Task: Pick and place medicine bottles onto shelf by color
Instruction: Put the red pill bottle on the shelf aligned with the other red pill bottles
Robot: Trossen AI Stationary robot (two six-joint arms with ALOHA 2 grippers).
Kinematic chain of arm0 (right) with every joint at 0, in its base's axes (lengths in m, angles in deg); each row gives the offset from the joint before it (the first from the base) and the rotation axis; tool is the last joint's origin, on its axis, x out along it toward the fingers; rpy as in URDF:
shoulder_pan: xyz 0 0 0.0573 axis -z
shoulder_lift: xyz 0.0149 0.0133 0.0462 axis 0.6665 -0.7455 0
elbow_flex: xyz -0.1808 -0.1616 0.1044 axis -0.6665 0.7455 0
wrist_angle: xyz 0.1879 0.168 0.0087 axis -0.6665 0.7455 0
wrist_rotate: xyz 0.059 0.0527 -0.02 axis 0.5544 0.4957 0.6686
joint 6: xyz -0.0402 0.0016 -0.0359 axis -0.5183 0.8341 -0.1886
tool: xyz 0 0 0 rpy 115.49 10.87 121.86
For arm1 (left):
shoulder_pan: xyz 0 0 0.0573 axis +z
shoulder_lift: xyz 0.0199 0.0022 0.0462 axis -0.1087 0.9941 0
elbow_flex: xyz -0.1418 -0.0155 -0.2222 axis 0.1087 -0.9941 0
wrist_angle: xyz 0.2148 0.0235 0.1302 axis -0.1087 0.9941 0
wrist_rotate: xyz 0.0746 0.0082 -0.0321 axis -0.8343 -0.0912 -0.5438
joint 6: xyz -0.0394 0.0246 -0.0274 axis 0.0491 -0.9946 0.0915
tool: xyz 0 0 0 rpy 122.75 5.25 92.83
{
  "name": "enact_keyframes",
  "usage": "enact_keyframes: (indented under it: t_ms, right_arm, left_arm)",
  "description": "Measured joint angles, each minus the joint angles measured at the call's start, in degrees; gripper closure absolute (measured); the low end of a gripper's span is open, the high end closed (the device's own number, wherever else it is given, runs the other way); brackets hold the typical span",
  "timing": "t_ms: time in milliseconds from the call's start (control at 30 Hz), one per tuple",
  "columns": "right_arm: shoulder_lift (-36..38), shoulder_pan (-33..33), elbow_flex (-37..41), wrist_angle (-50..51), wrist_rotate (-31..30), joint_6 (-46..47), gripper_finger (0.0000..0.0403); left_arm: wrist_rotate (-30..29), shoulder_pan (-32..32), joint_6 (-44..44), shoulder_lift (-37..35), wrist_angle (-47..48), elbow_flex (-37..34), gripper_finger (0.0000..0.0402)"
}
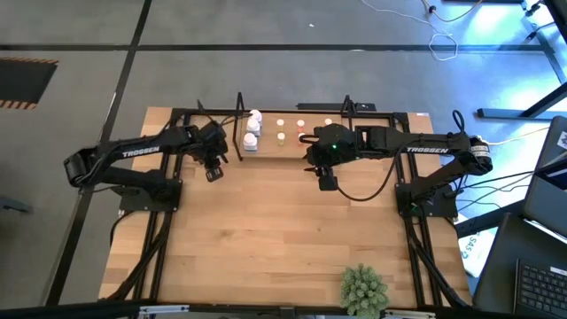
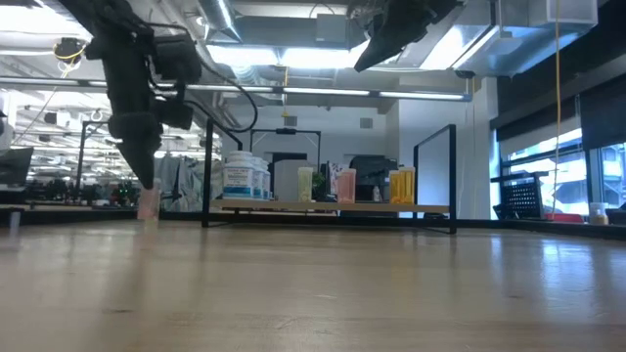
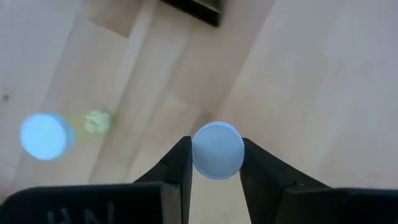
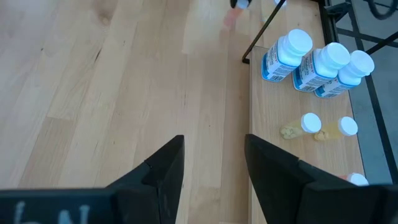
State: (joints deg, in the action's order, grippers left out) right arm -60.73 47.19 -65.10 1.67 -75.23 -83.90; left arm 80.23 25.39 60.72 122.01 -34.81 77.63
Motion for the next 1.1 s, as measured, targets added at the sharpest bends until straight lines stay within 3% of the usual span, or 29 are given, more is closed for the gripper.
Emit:
enact_keyframes:
  t_ms: [300,667,900,1100]
  right_arm:
    - [0.0,0.0,0.0,-0.2,0.0,0.0,0.0232]
    - [0.0,0.0,0.0,-0.5,0.0,0.0,0.0232]
    - [0.0,0.0,0.0,-0.5,0.0,0.0,0.0232]
    - [0.0,0.0,0.0,-0.8,0.0,0.0,0.0232]
  left_arm:
    - [0.0,-10.7,8.8,-3.8,2.5,1.4,0.0311]
    - [-3.0,-25.6,15.2,-2.3,3.2,14.4,0.0311]
    - [-4.7,-31.3,15.0,1.1,-0.5,22.1,0.0311]
    - [-4.9,-30.9,8.9,8.0,-2.6,27.8,0.0311]
